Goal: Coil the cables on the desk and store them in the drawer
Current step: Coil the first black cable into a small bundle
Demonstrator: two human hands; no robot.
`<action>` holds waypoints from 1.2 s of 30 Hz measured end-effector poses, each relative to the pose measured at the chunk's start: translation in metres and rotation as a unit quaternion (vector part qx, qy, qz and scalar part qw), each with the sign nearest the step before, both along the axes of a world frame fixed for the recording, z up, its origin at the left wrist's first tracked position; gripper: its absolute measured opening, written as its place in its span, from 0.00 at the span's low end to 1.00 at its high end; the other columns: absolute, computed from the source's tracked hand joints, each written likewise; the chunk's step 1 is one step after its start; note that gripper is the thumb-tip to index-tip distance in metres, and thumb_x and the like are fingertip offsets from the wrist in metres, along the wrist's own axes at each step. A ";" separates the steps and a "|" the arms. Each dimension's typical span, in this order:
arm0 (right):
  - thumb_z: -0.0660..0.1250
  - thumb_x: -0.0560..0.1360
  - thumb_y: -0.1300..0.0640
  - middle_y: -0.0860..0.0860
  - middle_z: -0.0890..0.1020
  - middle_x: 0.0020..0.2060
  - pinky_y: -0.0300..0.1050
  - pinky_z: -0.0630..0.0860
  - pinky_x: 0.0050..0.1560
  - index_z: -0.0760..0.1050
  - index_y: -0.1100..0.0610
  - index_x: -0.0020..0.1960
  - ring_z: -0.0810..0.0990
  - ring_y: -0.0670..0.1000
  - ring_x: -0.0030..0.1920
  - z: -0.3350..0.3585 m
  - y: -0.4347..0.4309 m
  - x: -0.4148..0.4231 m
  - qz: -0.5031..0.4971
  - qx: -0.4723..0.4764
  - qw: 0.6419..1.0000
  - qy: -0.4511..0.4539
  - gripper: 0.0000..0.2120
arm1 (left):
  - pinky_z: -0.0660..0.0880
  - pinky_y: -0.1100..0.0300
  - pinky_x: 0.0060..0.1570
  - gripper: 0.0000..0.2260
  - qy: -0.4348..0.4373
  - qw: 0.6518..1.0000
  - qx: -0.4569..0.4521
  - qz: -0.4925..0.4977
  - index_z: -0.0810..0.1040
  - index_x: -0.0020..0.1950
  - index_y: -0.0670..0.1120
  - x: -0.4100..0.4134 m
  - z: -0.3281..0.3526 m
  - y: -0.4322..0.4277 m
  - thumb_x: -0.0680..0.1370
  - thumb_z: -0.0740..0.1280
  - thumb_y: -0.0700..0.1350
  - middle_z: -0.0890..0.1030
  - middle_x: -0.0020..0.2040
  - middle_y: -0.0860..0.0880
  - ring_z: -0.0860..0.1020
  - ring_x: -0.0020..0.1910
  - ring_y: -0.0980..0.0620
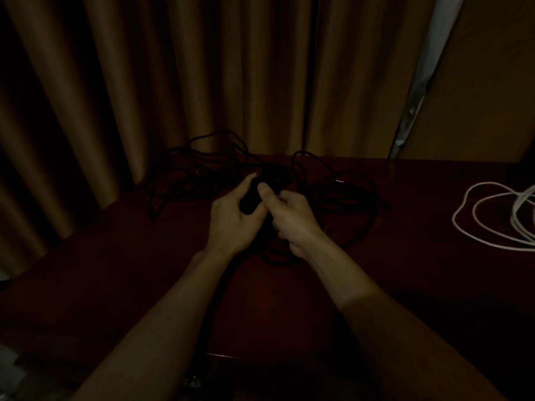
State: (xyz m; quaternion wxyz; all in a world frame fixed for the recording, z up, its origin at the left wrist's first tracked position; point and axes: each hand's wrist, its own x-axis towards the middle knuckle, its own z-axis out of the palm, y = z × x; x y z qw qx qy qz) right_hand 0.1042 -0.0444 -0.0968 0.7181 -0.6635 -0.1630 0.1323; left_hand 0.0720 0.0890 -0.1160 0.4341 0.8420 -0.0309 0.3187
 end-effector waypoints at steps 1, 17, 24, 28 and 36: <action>0.67 0.80 0.39 0.48 0.75 0.51 0.26 0.66 0.26 0.69 0.55 0.75 0.70 0.38 0.36 -0.001 0.000 0.001 -0.006 -0.012 1.000 -0.008 0.30 | 0.72 0.69 0.65 0.24 0.016 0.999 -0.022 -0.017 0.74 0.76 0.50 0.000 0.001 0.001 0.80 0.72 0.52 0.79 0.70 0.56 0.76 0.67 0.64; 0.67 0.82 0.46 0.50 0.77 0.39 0.37 0.65 0.23 0.74 0.67 0.68 0.69 0.42 0.24 0.000 -0.017 0.010 0.025 -0.054 0.998 -0.012 0.26 | 0.79 0.59 0.59 0.14 0.115 0.966 -0.128 -0.191 0.82 0.64 0.44 0.001 0.003 0.014 0.79 0.74 0.40 0.85 0.60 0.49 0.83 0.61 0.53; 0.65 0.82 0.43 0.45 0.70 0.29 0.35 0.64 0.23 0.78 0.63 0.64 0.67 0.41 0.27 -0.001 -0.008 0.009 -0.019 -0.104 0.991 -0.078 0.24 | 0.74 0.70 0.61 0.26 0.053 0.996 -0.024 -0.066 0.74 0.75 0.53 -0.001 0.001 0.012 0.78 0.76 0.50 0.80 0.67 0.59 0.77 0.64 0.66; 0.71 0.77 0.38 0.44 0.73 0.35 0.36 0.72 0.30 0.78 0.63 0.61 0.71 0.41 0.34 -0.004 -0.004 0.005 -0.022 -0.070 0.993 -0.095 0.28 | 0.68 0.66 0.67 0.34 0.023 0.997 0.078 -0.001 0.65 0.82 0.48 0.004 -0.006 0.016 0.78 0.75 0.43 0.75 0.71 0.50 0.71 0.69 0.58; 0.70 0.81 0.50 0.41 0.78 0.29 0.33 0.73 0.32 0.73 0.55 0.36 0.78 0.38 0.30 -0.009 -0.004 0.011 -0.053 -0.049 0.990 -0.125 0.17 | 0.76 0.66 0.61 0.21 0.084 0.989 -0.076 -0.093 0.78 0.72 0.52 -0.002 0.004 0.012 0.79 0.74 0.46 0.82 0.65 0.56 0.79 0.64 0.62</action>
